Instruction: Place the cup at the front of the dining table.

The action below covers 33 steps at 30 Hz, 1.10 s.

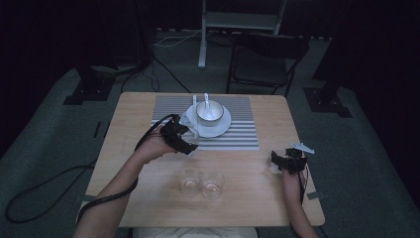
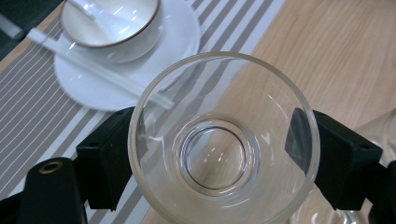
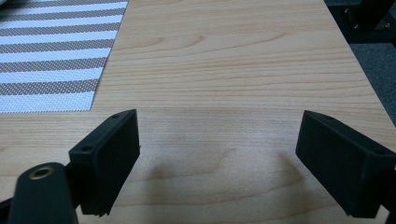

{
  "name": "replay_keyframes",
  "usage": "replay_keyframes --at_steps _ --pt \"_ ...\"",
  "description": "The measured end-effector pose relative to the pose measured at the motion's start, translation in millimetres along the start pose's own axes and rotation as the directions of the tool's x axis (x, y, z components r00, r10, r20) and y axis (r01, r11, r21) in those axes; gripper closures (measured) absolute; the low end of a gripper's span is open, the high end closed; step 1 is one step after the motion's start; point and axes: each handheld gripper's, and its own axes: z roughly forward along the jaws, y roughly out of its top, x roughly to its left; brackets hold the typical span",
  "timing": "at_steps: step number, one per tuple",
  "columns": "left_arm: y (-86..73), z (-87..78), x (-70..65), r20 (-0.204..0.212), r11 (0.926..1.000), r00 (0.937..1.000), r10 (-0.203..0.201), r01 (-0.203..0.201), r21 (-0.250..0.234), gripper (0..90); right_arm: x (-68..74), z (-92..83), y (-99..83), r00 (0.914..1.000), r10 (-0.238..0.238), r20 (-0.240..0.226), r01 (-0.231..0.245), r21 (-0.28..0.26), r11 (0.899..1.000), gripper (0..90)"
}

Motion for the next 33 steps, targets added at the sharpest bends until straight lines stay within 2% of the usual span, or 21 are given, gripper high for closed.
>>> replay_keyframes --at_steps 7,13,15,24,25,26,27,28,32,33 --pt "-15.4 -6.4 15.2 -0.036 0.9984 0.9977 -0.057 0.057 0.006 18.6 0.1 0.2 0.0 1.0 0.0 0.001 0.0 0.001 1.0 13.0" --pt "-25.6 -10.5 29.3 -0.072 0.9936 0.991 -0.112 0.113 0.006 18.6 0.5 0.1 0.0 1.0 -0.001 0.004 0.001 0.002 1.0 13.0" --pt "-28.8 -10.5 33.1 -0.081 0.9931 0.9901 -0.115 0.116 0.013 18.6 0.7 0.1 -0.1 1.0 -0.002 0.005 0.002 0.001 1.0 13.0" --pt "-36.2 -7.4 51.5 -0.132 0.9808 0.9721 -0.194 0.195 -0.001 18.6 0.3 0.2 -0.1 1.0 -0.004 0.003 0.004 0.001 1.0 13.0" --pt "-36.1 -7.0 53.5 -0.145 0.9778 0.9673 -0.208 0.21 -0.005 18.6 0.4 0.2 -0.1 1.0 -0.004 0.003 0.004 0.002 1.0 13.0" --pt "-36.1 -7.0 53.5 -0.145 0.9778 0.9673 -0.208 0.21 -0.005 18.6 0.4 0.2 -0.1 1.0 -0.004 0.003 0.004 0.002 1.0 13.0" --pt "-35.9 -5.7 55.7 -0.166 0.9756 0.9618 -0.218 0.219 -0.011 18.6 0.4 0.2 -0.1 1.0 -0.003 0.003 0.003 0.002 1.0 13.0" --pt "-36.0 -4.9 57.5 -0.167 0.9729 0.9589 -0.229 0.231 -0.007 18.6 0.3 0.2 -0.1 1.0 -0.002 0.003 0.002 0.002 1.0 13.0" --pt "-37.1 -1.3 62.3 -0.176 0.9693 0.9541 -0.243 0.246 -0.005 18.6 0.1 0.2 -0.1 1.0 -0.001 0.002 0.001 0.001 1.0 13.0" --pt "-37.4 2.0 65.6 -0.195 0.9672 0.9483 -0.25 0.254 -0.006 18.6 0.2 0.2 -0.1 1.0 -0.001 0.002 0.001 0.002 1.0 13.0"
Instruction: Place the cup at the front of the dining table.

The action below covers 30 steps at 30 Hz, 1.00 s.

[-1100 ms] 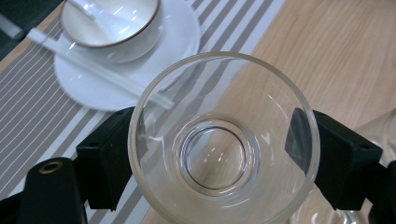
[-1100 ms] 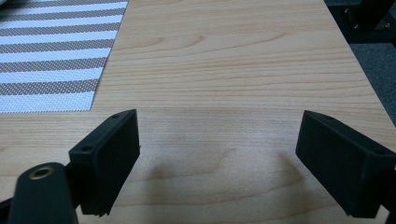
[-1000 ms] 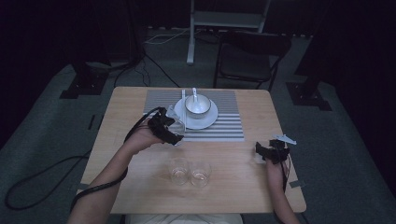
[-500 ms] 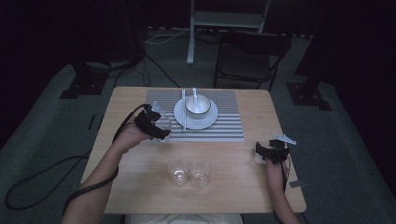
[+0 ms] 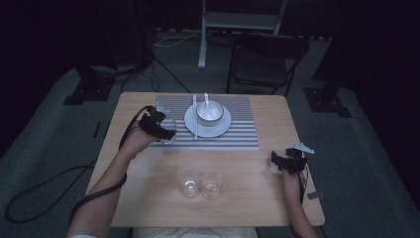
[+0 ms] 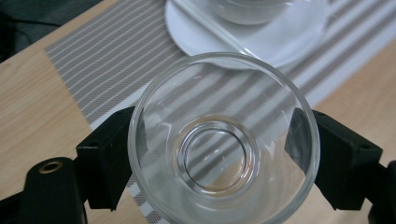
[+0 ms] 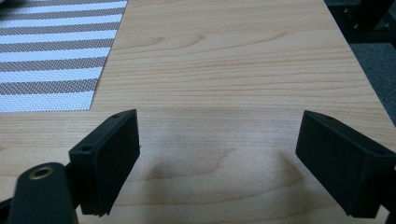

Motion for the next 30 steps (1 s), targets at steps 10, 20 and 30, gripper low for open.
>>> replay_keyframes --at_steps 10,20,30 --pt "4.9 15.4 16.7 -0.041 0.9956 0.9947 -0.094 0.094 -0.007 18.6 -0.5 -0.2 -0.1 1.0 0.005 -0.004 -0.005 0.001 1.0 13.0" --pt "18.9 27.7 26.1 -0.096 0.9922 0.9876 -0.125 0.125 -0.004 18.6 -0.4 -0.2 -0.1 1.0 0.001 -0.005 -0.001 -0.001 1.0 13.0" --pt "30.3 52.2 37.8 -0.115 0.9813 0.9748 -0.191 0.192 -0.002 18.6 -0.3 -0.3 -0.2 1.0 -0.001 -0.006 0.001 0.0 1.0 13.0"
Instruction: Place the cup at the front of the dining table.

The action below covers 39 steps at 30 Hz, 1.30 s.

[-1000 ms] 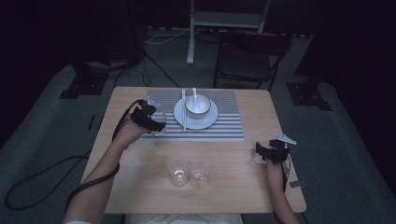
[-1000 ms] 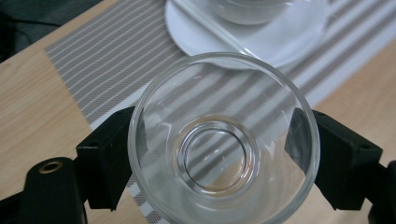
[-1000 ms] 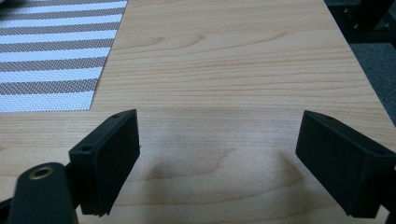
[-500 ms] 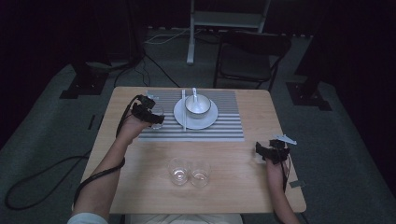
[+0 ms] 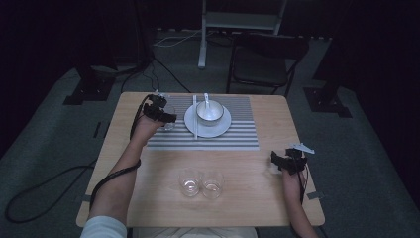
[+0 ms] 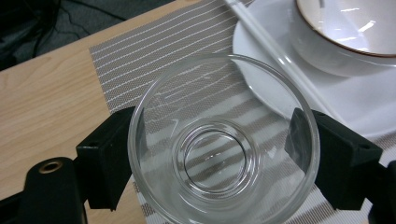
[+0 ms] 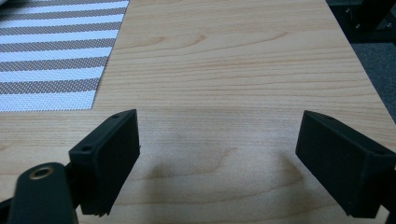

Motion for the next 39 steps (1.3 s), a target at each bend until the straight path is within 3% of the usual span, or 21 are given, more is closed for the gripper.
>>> replay_keyframes --at_steps 6,14,17,20,22,24,26,28,34,39 --pt "5.9 14.7 2.1 -0.015 0.9999 0.9998 -0.012 0.012 0.011 18.6 0.2 -0.2 -0.3 1.0 -0.003 -0.001 0.003 0.0 1.0 13.0" --pt "12.7 30.9 4.1 -0.008 0.997 0.9972 -0.074 0.074 0.022 18.6 0.8 -0.2 -0.4 1.0 -0.006 -0.001 0.006 0.003 1.0 13.0" --pt "13.5 39.1 4.1 -0.036 0.996 0.996 -0.082 0.083 0.034 18.6 1.0 0.0 -0.4 1.0 -0.009 0.001 0.009 0.004 1.0 13.0" --pt "12.8 43.0 6.0 -0.034 0.9943 0.9942 -0.102 0.103 0.029 18.6 1.1 0.0 -0.4 0.9999 -0.011 0.002 0.011 0.005 1.0 13.0" --pt "13.0 44.7 5.7 -0.061 0.9932 0.9919 -0.111 0.113 0.026 18.6 1.1 0.1 -0.4 0.9999 -0.011 0.001 0.011 0.004 1.0 13.0" --pt "13.2 46.4 5.5 -0.056 0.9912 0.9903 -0.128 0.129 0.029 18.6 1.2 0.1 -0.4 0.9999 -0.012 0.003 0.012 0.005 1.0 13.0" --pt "12.6 48.3 4.5 -0.042 0.9909 0.9907 -0.129 0.131 0.034 18.6 1.4 0.0 -0.4 0.9999 -0.013 0.003 0.013 0.006 1.0 13.0" --pt "11.8 51.3 1.9 -0.062 0.9923 0.9918 -0.112 0.115 0.045 18.6 1.5 -0.1 -0.5 0.9999 -0.014 0.004 0.014 0.007 1.0 13.0" --pt "9.2 53.9 4.6 -0.057 0.9881 0.987 -0.15 0.152 0.024 18.6 1.6 -0.2 -0.6 0.9999 -0.016 0.003 0.016 0.008 1.0 13.0" --pt "8.8 54.3 2.6 -0.068 0.9895 0.9878 -0.14 0.142 0.024 18.4 1.6 -0.3 -0.7 0.9999 -0.017 0.004 0.017 0.008 1.0 13.0"
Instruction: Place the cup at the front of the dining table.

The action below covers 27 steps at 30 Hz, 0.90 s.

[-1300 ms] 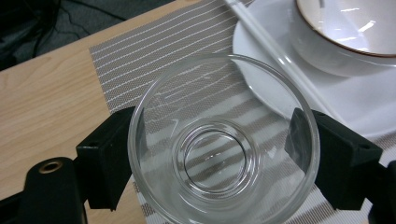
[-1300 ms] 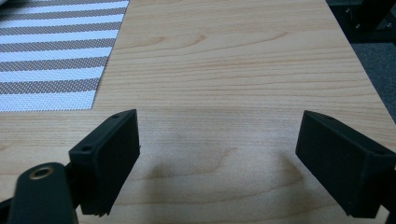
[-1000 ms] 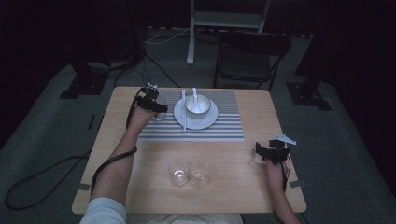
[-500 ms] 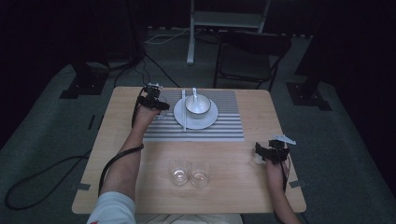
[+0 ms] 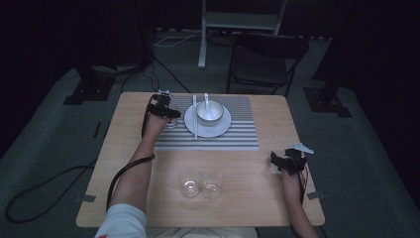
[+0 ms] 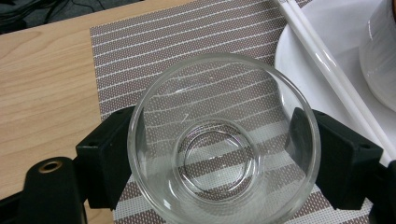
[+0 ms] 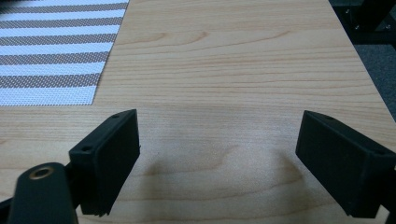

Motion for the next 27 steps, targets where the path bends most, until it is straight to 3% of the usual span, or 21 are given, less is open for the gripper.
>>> replay_keyframes --at_steps 4,5,8,9,10,14,16,22,27 --pt "1.3 -0.7 0.6 0.008 0.9998 0.9999 -0.012 0.012 0.016 18.1 0.1 -0.1 -0.1 1.0 -0.002 0.002 0.002 0.001 1.0 13.0" --pt "1.5 -0.8 1.7 0.015 0.9993 0.9994 -0.032 0.032 0.021 18.0 -0.1 -0.1 -0.1 1.0 -0.001 0.001 0.001 0.0 1.0 13.0" --pt "1.1 -1.1 0.3 0.006 0.9995 0.9995 -0.029 0.029 0.015 17.8 -0.2 0.0 0.0 1.0 0.002 0.0 -0.002 -0.001 1.0 13.0" --pt "0.3 -0.7 0.3 0.027 0.9995 0.9992 -0.028 0.028 0.017 17.8 -0.2 0.0 0.0 1.0 0.002 0.0 -0.002 -0.001 1.0 13.0" --pt "-0.2 -0.3 0.1 0.038 0.9994 0.9989 -0.028 0.027 0.02 10.7 -0.2 -0.1 0.0 1.0 0.001 0.0 -0.001 -0.001 1.0 13.0" --pt "-2.7 0.6 2.5 0.045 0.9989 0.9981 -0.043 0.042 0.02 9.3 -0.3 -0.1 0.0 1.0 0.003 -0.001 -0.003 -0.001 1.0 13.0" --pt "-4.1 1.9 2.9 0.064 0.9992 0.9974 -0.033 0.031 0.026 3.0 -0.3 -0.1 0.0 1.0 0.003 -0.001 -0.003 -0.002 1.0 13.0" --pt "-8.0 4.3 0.8 0.019 0.9994 0.9997 -0.014 0.013 0.033 1.7 -0.3 -0.1 0.0 1.0 0.002 -0.001 -0.002 -0.002 1.0 13.0" --pt "-9.9 3.7 1.0 0.013 0.9994 0.9999 -0.01 0.01 0.033 1.7 -0.4 -0.1 0.0 1.0 0.003 -0.001 -0.003 -0.003 1.0 13.0"
